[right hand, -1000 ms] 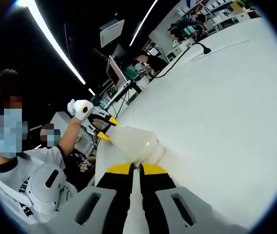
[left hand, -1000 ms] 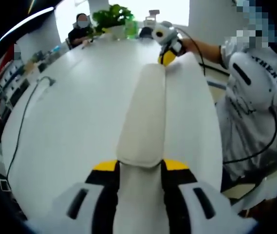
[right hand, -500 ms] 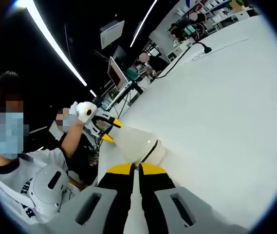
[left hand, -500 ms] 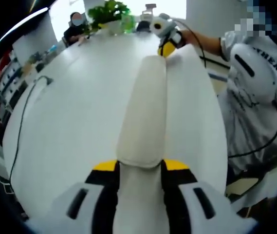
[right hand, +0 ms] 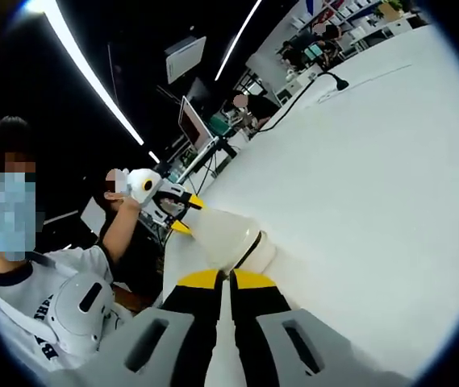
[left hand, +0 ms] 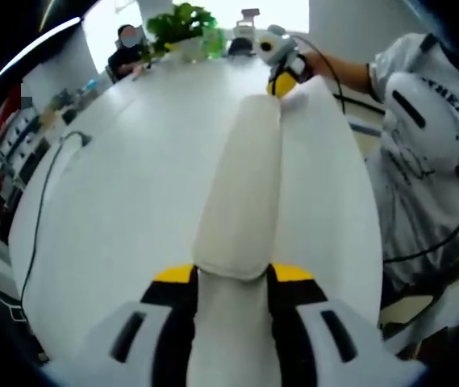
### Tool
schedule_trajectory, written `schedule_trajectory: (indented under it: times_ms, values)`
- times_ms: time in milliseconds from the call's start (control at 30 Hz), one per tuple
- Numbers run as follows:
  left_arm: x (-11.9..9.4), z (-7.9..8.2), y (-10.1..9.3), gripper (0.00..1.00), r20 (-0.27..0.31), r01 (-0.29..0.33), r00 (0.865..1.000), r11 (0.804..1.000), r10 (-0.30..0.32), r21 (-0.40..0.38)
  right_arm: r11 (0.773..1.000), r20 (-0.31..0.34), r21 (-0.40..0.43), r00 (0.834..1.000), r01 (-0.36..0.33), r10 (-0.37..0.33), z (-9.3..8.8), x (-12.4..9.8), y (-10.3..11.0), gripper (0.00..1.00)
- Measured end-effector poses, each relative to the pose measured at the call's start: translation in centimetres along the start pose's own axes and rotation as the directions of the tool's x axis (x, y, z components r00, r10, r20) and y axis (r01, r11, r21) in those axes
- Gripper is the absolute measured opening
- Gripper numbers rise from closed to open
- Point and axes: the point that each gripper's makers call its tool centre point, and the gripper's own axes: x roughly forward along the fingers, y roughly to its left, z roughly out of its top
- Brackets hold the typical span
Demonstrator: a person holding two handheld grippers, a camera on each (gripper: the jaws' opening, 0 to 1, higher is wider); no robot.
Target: Arrange the utensils inside the cutlery case until each visible utensil rests in its matching compartment.
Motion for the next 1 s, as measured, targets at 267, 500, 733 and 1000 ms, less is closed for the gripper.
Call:
schedule_trajectory:
  times_ms: [267,500,733,1000]
  values:
    - [-0.1,0.3,0.2,0.36,0.004,-0.001,1.0,1.0,0.001,-0.001,1.0,0.013,0.003,1.0,0.0,0.0,0.3,-0.3,-0.3,0.03]
    - [0.2,0.3,0.6,0.36,0.001,-0.005,1.0,1.0,0.005,0.004,1.0,0.009,-0.002,1.0,0.004,-0.004,0.5,-0.3,-0.8,0.03]
    - [-0.1,0.6,0.5,0.36,0.002,-0.002,1.0,1.0,0.002,0.003,1.0,0.018,-0.009,1.0,-0.002,0.002,0.6,-0.4,-0.4,0.03]
    - [-0.2,0.9,0.7,0.37,-0.007,0.005,1.0,1.0,-0.005,0.021,1.0,0.012,-0.03,1.0,-0.007,0.008,0.5,-0.5,0.3,0.05]
